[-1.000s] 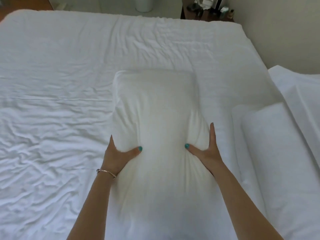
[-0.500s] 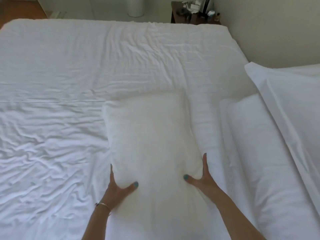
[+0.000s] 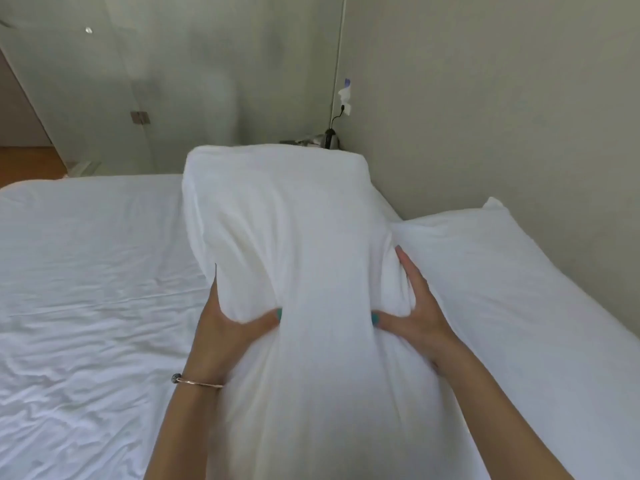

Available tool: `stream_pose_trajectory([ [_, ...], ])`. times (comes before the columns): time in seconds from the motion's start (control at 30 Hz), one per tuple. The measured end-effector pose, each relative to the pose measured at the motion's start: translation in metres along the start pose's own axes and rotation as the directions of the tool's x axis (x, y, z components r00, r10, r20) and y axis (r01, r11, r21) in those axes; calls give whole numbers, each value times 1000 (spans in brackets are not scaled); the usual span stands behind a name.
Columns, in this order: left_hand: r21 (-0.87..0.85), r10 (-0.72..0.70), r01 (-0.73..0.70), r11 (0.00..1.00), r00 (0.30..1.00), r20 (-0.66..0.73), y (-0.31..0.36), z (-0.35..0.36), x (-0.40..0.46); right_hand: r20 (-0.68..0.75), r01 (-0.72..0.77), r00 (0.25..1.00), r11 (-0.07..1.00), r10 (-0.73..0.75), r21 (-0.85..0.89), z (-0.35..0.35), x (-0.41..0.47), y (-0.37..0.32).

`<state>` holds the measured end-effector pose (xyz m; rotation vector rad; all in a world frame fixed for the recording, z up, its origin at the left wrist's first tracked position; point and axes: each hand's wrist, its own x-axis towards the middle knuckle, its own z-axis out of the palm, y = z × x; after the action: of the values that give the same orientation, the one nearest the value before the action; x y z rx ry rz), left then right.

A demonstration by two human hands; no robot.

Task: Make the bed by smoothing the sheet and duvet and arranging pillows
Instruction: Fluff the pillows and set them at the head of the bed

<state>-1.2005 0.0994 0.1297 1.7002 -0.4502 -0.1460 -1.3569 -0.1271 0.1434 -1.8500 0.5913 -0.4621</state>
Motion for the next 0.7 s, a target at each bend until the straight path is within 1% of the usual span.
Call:
stream_pose_trajectory([
  [0.1, -37, 172, -171, 985, 984, 53, 60, 27, 10, -58, 104, 993, 994, -105, -15, -60, -4, -46],
  [0.17, -91, 224, -216, 972, 970, 92, 95, 54, 20, -95, 151, 983, 987, -155, -47, -104, -6, -77],
  [0.27, -196, 291, -261, 945, 946, 145, 139, 111, 27, -159, 159, 972, 982, -174, -102, -174, -9, -108],
  [0.4, -337, 295, -223, 915, 939, 179, 177, 194, 9, -208, 137, 962, 972, -177, -190, -263, -18, -121],
  [0.53, -416, 307, -184, 890, 918, 252, 196, 279, -12, -247, 75, 958, 961, -143, -266, -353, -28, -110],
  [0.6, -436, 276, -135, 890, 920, 278, 205, 319, -20, -261, 36, 958, 955, -116, -294, -396, -29, -105],
  [0.67, -439, 238, -97, 893, 931, 277, 209, 358, -28, -236, -30, 971, 946, -50, -323, -434, -26, -100],
  [0.7, -422, 193, -60, 905, 941, 279, 208, 377, -33, -221, -71, 975, 934, -8, -350, -452, -22, -91],
])
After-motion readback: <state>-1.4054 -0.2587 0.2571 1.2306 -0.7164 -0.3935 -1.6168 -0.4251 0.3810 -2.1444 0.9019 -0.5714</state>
